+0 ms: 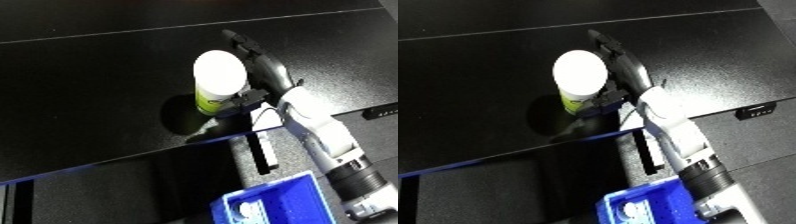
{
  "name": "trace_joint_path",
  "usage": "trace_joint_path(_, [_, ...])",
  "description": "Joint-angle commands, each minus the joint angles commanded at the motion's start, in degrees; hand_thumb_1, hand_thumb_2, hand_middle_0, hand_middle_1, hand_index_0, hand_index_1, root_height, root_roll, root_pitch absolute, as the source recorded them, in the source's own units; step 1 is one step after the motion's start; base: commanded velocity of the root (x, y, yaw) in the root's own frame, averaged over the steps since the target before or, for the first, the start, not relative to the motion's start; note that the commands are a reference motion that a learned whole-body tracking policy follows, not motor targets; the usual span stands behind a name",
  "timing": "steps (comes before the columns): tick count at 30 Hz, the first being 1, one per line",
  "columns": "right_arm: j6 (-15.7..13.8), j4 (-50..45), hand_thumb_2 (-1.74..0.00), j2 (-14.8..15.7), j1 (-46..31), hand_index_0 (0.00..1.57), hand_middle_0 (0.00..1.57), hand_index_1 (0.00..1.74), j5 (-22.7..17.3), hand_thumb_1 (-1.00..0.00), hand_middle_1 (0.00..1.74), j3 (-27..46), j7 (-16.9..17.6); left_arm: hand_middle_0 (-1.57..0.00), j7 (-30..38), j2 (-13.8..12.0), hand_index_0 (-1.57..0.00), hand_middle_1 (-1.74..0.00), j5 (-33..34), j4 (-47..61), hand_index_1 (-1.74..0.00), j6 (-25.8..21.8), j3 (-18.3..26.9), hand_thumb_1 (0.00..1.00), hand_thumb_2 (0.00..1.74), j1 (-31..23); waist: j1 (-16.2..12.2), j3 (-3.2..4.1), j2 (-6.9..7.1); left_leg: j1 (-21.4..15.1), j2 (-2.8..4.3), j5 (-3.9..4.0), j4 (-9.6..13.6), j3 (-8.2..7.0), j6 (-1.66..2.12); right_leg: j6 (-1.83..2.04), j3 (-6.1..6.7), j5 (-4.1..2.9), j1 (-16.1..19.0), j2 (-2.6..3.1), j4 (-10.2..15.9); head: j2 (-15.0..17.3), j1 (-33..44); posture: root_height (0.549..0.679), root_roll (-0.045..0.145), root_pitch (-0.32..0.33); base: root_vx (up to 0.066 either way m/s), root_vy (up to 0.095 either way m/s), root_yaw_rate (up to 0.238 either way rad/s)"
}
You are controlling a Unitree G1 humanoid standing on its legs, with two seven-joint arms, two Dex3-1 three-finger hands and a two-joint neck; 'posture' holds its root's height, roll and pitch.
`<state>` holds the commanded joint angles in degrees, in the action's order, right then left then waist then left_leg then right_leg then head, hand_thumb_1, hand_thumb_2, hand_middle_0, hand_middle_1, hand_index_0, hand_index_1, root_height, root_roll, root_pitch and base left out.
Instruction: Pick up the object and place it into the box
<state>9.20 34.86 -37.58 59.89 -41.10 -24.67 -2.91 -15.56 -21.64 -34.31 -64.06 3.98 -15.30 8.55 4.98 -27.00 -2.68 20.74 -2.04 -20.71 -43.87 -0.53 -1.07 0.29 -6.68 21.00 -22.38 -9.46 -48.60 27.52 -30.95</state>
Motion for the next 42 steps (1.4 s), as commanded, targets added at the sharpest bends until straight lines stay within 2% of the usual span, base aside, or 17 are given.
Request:
trace_joint_path(2, [0.74, -0.4, -0.78, 0.65, 0.2, 0.71, 0.71, 0.78, -0.04, -0.45, 0.78, -0.37, -0.26, 0.0, 0.29, 0.19, 0.0, 0.0, -0.08, 0.26, 0.0, 0.16, -0.14, 0.0, 0.0, 0.18, 0.09, -0.06, 0.01, 0.01, -0.04, 0.06, 0.1, 0.02, 0.02, -0.04, -0.03, 0.0, -0.01, 0.0, 0.05, -0.16, -0.24, 0.628, 0.055, -0.069, -0.017, 0.003, 0.026])
trace_joint_path(3, [0.74, -0.4, -0.78, 0.65, 0.2, 0.71, 0.71, 0.78, -0.04, -0.45, 0.78, -0.37, -0.26, 0.0, 0.29, 0.19, 0.0, 0.0, -0.08, 0.26, 0.0, 0.16, -0.14, 0.0, 0.0, 0.18, 0.09, -0.06, 0.01, 0.01, -0.04, 0.06, 0.1, 0.02, 0.02, -0.04, -0.03, 0.0, -0.01, 0.0, 0.05, -0.16, -0.24, 0.628, 0.055, -0.069, -0.016, 0.003, 0.028])
trace_joint_path(5, [1.35, -0.67, -0.96, 1.15, 0.22, 0.86, 0.86, 0.96, -0.1, -0.55, 0.96, -0.66, -0.4, 0.0, 0.54, 0.34, 0.0, 0.0, -0.13, 0.5, 0.0, 0.36, -0.18, 0.0, 0.0, 0.33, 0.16, -0.1, 0.02, 0.01, -0.07, 0.14, 0.2, 0.03, 0.03, -0.08, -0.05, -0.02, 0.02, 0.01, 0.13, -0.32, -0.41, 0.628, 0.056, -0.068, -0.016, 0.003, 0.019])
trace_joint_path(6, [1.84, -0.72, -1.13, 1.44, 0.12, 1.02, 1.02, 1.13, -0.21, -0.65, 1.13, -0.89, -0.55, 0.0, 0.72, 0.42, 0.0, 0.0, -0.17, 0.72, 0.0, 0.55, -0.22, 0.0, 0.0, 0.41, 0.21, -0.12, 0.03, 0.03, -0.09, 0.2, 0.27, 0.03, 0.05, -0.11, -0.08, -0.03, 0.06, -0.01, 0.21, -0.46, -0.51, 0.628, 0.057, -0.067, -0.013, 0.001, 0.016])
trace_joint_path(7, [1.84, -0.72, -1.13, 1.44, 0.12, 1.02, 1.02, 1.13, -0.21, -0.65, 1.13, -0.89, -0.55, 0.0, 0.72, 0.42, 0.0, 0.0, -0.17, 0.72, 0.0, 0.55, -0.22, 0.0, 0.0, 0.41, 0.21, -0.12, 0.03, 0.03, -0.09, 0.2, 0.27, 0.03, 0.05, -0.11, -0.08, -0.03, 0.06, -0.01, 0.21, -0.46, -0.51, 0.628, 0.057, -0.067, -0.013, 0.001, 0.016])
trace_joint_path(9, [2.14, -0.38, -1.3, 1.53, -0.14, 1.18, 1.18, 1.3, -0.47, -0.75, 1.3, -1.15, -0.45, 0.0, 0.86, 0.48, 0.0, 0.0, -0.16, 0.9, 0.0, 0.63, -0.24, 0.0, 0.0, 0.47, 0.25, -0.16, 0.04, -0.02, -0.08, 0.32, 0.48, 0.06, 0.06, -0.13, -0.12, -0.09, 0.09, -0.04, 0.36, -0.73, -0.68, 0.629, 0.057, -0.066, -0.019, 0.0, 0.009])
trace_joint_path(15, [0.44, -0.9, -1.3, 1.07, -1.18, 1.18, 1.18, 1.3, -1.27, -0.75, 1.3, -0.56, -0.25, 0.0, 0.76, 0.48, 0.0, 0.0, -0.01, 0.88, 0.0, 0.31, 0.25, 0.0, 0.0, 0.07, 0.06, -0.15, 0.11, -0.15, 0.07, 0.5, 0.96, 0.02, 0.15, -0.08, -0.12, -0.21, 0.17, 0.04, 0.71, -1.14, -0.74, 0.629, 0.056, -0.063, -0.021, -0.003, -0.021])
trace_joint_path(17, [-1.35, -2.25, -1.3, 0.63, -2.02, 1.18, 1.18, 1.3, -1.46, -0.75, 1.3, 0.19, -0.09, 0.0, 0.66, 0.47, 0.0, 0.0, 0.11, 0.87, 0.0, 0.17, 0.63, 0.0, 0.0, -0.14, -0.19, -0.16, 0.2, -0.11, 0.17, 0.52, 1.07, 0.02, 0.2, -0.02, -0.04, -0.21, 0.09, 0.1, 0.73, -1.62, -0.52, 0.629, 0.055, -0.061, -0.023, -0.002, -0.049])
trace_joint_path(21, [-5.35, -8.86, -1.3, -0.01, -5.68, 1.18, 1.18, 1.3, -0.79, -0.75, 1.3, 3.39, 1.43, 0.0, 0.85, 0.5, 0.0, 0.0, 0.0, 0.94, 0.0, -0.21, 1.67, 0.0, 0.0, -0.94, -1.22, -0.06, 0.63, -0.03, 0.5, 0.3, 1.19, -0.11, 0.19, 0.23, 0.38, -0.12, -0.16, 0.46, 0.71, -5.5, 0.95, 0.629, 0.051, -0.057, -0.011, -0.008, -0.079])
trace_joint_path(24, [-6.9, -17.23, -1.3, -0.74, -10.31, 1.18, 1.18, 1.3, 0.64, -0.75, 1.3, 7.06, 3.36, 0.0, 0.95, 0.57, 0.0, 0.0, 0.08, 1.27, 0.0, -0.38, 3.11, 0.0, 0.0, -1.89, -2.38, 0.12, 1.09, 0.2, 0.92, 0.04, 1.07, -0.54, 0.1, 0.43, 0.87, -0.1, -0.58, 0.94, 0.74, -7.49, 2.45, 0.629, 0.049, -0.05, -0.015, -0.003, -0.135])
trace_joint_path(29, [-10.67, -31.43, -1.3, -1.65, -21.21, 1.18, 1.18, 1.3, 2.27, -0.75, 1.3, 14.73, 6.68, 0.0, 0.82, 0.98, 0.0, 0.0, -0.15, 1.45, 0.0, -1.32, 5.75, 0.0, 0.0, -3.23, -5.09, 0.26, 1.76, 0.66, 1.79, -0.04, 1.33, -1.64, 0.12, 0.67, 1.87, -0.3, -1.51, 2.02, 1.06, -8.07, 5.62, 0.629, 0.045, -0.034, -0.043, 0.018, -0.187])
trace_joint_path(36, [-20.14, -43.12, -1.3, 1.36, -38.07, 1.18, 1.18, 1.3, 5.01, -0.75, 1.3, 25.26, 10.99, 0.0, 1.41, 2.52, 0.0, 0.0, -1.71, 0.93, 0.0, -3.8, 8.27, 0.0, 0.0, -4.4, -9.61, -0.15, 2.41, 0.48, 2.97, -0.46, 1.73, -3.61, -0.07, 0.89, 3.61, -0.61, -2.32, 3.8, 1.68, -10.49, 9.6, 0.63, 0.04, -0.017, -0.045, 0.034, -0.23])
trace_joint_path(39, [-25.11, -45.64, -1.3, 2.66, -44.01, 1.18, 1.18, 1.3, 6.22, -0.75, 1.3, 29.14, 13.43, 0.0, 1.55, 3.15, 0.0, 0.0, -2.6, 0.86, 0.0, -5.18, 9.01, 0.0, 0.0, -5.07, -11.34, -0.4, 2.53, 0.1, 3.45, -0.66, 2.17, -4.55, -0.16, 1.0, 4.34, -0.65, -2.47, 4.55, 2.04, -11.13, 10.03, 0.63, 0.039, -0.011, -0.046, 0.045, -0.252])
trace_joint_path(42, [-29.94, -46.52, -1.3, 4.02, -49.76, 1.18, 1.18, 1.3, 6.57, -0.75, 1.3, 32.81, 15.21, 0.0, 1.65, 3.87, 0.0, 0.0, -3.16, 1.05, 0.0, -6.23, 9.78, 0.0, 0.0, -5.85, -12.9, -0.57, 2.55, -0.55, 3.94, -0.86, 2.73, -5.57, -0.26, 1.17, 5.0, -0.68, -2.45, 5.07, 2.4, -11.31, 10.34, 0.631, 0.039, -0.007, -0.033, 0.048, -0.234])
